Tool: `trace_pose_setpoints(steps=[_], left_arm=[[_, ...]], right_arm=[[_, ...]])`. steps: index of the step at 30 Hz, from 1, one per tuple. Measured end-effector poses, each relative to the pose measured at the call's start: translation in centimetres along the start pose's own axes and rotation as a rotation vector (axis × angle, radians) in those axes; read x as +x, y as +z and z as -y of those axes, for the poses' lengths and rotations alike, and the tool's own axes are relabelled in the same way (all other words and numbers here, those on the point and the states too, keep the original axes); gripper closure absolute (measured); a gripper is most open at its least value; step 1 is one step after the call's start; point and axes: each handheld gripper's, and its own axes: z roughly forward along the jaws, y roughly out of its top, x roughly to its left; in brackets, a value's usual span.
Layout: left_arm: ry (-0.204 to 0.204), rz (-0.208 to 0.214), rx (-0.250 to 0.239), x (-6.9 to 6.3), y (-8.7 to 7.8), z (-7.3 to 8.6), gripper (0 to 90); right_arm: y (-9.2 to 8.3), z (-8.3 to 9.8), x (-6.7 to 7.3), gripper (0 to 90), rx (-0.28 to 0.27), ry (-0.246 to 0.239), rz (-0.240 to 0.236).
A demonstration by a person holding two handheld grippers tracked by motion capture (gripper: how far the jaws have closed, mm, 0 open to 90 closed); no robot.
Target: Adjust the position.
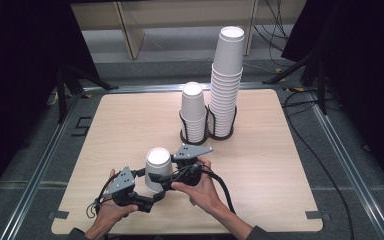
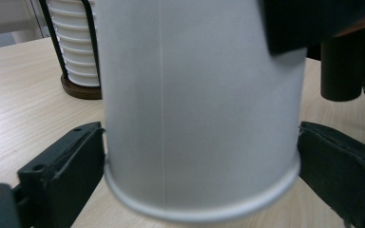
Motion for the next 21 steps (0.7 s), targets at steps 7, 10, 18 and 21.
trace_pose_setpoints(steps=[7,10,18,21], left_arm=[[-0.004,0.003,0.013,-0.12,0.04,-0.01,0.9],[-0.016,0.001,0.01,-0.07,-0.04,-0.06,1.1],[-0.019,0.012,0.026,-0.19,-0.17,-0.09,4.2],[-0.021,0.023,0.016,-0.21,-0.06,-0.05,7.1]], right_arm=[[0.37,0.2,0.66,19.9,0.016,0.048,-0.034],[0.42,0.21,0.55,20.0,0.001,0.036,-0.032],[0.56,0.32,0.5,19.7,0.003,0.011,-0.036],[0.69,0.44,0.43,19.3,0.007,0.012,-0.044]])
